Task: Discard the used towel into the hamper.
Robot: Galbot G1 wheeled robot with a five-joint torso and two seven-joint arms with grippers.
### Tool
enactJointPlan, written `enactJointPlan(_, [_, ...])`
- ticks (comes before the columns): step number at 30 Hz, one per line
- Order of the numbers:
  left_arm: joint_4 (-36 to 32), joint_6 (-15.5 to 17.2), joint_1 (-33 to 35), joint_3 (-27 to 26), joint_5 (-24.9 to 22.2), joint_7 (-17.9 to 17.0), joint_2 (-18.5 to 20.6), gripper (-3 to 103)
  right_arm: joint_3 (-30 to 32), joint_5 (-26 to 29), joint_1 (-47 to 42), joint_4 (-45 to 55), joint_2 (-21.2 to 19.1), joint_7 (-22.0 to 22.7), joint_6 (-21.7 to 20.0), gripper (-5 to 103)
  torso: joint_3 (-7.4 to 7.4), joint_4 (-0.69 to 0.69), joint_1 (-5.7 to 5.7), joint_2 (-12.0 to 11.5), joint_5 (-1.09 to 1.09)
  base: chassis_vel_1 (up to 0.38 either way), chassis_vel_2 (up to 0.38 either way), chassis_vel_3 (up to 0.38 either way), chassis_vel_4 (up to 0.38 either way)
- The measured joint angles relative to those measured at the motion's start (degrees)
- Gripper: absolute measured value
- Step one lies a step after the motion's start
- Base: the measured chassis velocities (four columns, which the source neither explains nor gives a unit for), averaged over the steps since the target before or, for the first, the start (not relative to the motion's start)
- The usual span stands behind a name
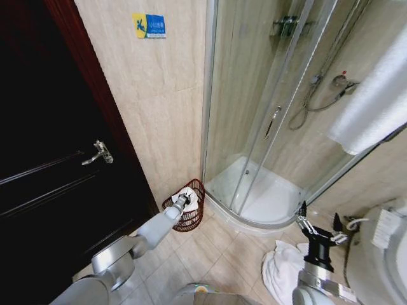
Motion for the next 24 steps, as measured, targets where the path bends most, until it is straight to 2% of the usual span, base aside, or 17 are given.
enactJointPlan(7, [-0.09,-0.18,0.41,0.03,0.28,0.67,-0.19,4,-0.13,-0.67,-0.73,-0.42,0.02,-0.36,2.32,100,0.01,0.00,0.05,-0.01,0.00,-0.102,0.115,0.103,-0.102])
enactJointPlan(11, [0.22,-0.98,1.14,-0.30,3.24,2.09,-0.21,4,-0.41,-0.88,-2.48,1.55,0.03,-0.90,2.81,100,0.02,0.00,0.08,-0.03,0.01,-0.077,0.088,0.069,-0.038])
enactJointPlan(14, [1.26,-1.38,2.23,-0.72,7.19,2.98,-0.12,4,-0.98,-1.49,-3.45,3.72,0.04,-2.32,3.47,100,0.01,-0.01,0.02,-0.02,-0.01,0.000,0.000,0.000,0.000])
enactJointPlan(18, [2.55,-1.26,3.42,-1.09,9.19,3.87,-0.42,4,-1.32,-3.24,-3.84,3.92,0.04,-3.17,4.55,100,0.00,0.01,-0.01,0.00,0.00,0.000,0.000,0.000,0.000])
enactJointPlan(24, [4.62,-1.08,3.99,-1.47,9.71,4.05,-1.77,4,-0.97,-3.29,-3.78,3.90,0.04,-3.24,4.69,100,0.00,-0.01,0.00,0.00,0.00,0.000,0.000,0.000,0.000])
